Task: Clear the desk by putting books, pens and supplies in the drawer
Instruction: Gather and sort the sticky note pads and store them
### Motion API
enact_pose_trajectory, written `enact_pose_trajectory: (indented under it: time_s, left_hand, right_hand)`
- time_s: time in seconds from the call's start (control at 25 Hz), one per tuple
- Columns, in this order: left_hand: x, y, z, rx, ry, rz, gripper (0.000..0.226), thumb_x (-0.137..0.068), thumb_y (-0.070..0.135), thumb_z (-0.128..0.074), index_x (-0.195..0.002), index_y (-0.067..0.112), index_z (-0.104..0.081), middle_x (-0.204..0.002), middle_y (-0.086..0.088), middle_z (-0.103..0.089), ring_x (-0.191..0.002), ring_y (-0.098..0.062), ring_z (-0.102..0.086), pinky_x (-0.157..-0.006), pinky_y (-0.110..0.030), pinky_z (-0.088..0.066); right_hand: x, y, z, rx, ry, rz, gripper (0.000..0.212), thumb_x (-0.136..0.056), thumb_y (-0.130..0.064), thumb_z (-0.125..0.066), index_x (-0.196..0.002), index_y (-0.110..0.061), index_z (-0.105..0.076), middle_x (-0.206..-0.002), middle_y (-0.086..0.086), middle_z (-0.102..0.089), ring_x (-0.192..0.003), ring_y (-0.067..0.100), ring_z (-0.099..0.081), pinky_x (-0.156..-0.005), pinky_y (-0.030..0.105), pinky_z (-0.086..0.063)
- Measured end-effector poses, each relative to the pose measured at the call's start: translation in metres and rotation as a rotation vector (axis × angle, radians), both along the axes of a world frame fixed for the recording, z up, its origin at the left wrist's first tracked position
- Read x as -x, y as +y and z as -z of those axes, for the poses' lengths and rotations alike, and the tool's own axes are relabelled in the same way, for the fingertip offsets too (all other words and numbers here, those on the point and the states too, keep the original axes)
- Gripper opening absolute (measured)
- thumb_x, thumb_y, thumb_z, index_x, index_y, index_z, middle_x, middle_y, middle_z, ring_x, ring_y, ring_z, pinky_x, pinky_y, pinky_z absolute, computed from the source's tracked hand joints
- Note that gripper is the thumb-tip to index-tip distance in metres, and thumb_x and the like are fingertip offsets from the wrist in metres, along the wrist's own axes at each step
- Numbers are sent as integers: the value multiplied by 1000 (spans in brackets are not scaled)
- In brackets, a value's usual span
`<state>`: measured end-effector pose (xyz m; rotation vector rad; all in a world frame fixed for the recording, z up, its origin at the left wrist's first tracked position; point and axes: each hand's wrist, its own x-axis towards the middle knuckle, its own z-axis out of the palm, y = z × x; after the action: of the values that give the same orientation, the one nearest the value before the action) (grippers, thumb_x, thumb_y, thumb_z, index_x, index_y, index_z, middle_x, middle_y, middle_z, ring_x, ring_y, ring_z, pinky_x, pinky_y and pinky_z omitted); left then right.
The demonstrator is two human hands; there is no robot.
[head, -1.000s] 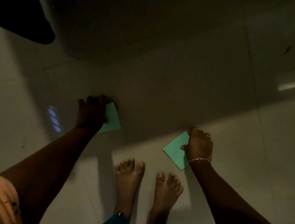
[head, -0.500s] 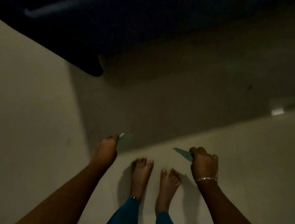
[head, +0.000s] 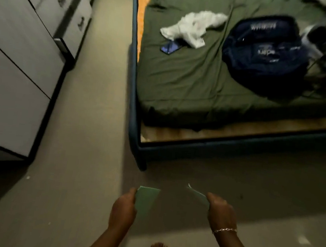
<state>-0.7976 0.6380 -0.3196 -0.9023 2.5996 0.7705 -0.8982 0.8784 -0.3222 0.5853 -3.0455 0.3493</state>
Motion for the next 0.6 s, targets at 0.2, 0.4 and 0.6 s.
enact_pose_trajectory:
  time_s: [0.2, 0.4, 0.6]
  left_hand:
    - [2, -23, -98, -2, 322, -223, 27, -87, 2, -49, -107, 7, -65, -98, -19, -69, -87, -33, -64, -68, -34, -46]
    - [-54, -73, -168, 65, 469, -451, 19, -82, -3, -50, -93, 2, -63, -93, -20, -68, -86, -35, -63, -66, -37, -45]
    - [-157, -143, -203, 145, 570, -703, 19, -82, -1, -56, -99, 1, -65, -98, -19, -69, -92, -34, -64, -72, -35, -46]
  right_hand:
    - [19, -28, -90, 73, 104, -59, 41, -42, 10, -83, -75, -10, -71, -60, 6, -69, -43, 23, -64, -34, 28, -48]
    - [1, -107, -166, 179, 85, -167, 22, -60, 11, -73, -75, -5, -69, -61, 18, -68, -48, 35, -65, -40, 36, -50]
    - [-63, -231, -215, 425, 37, -360, 9, -77, 3, -64, -83, 0, -70, -72, 25, -69, -63, 39, -67, -57, 39, -52]
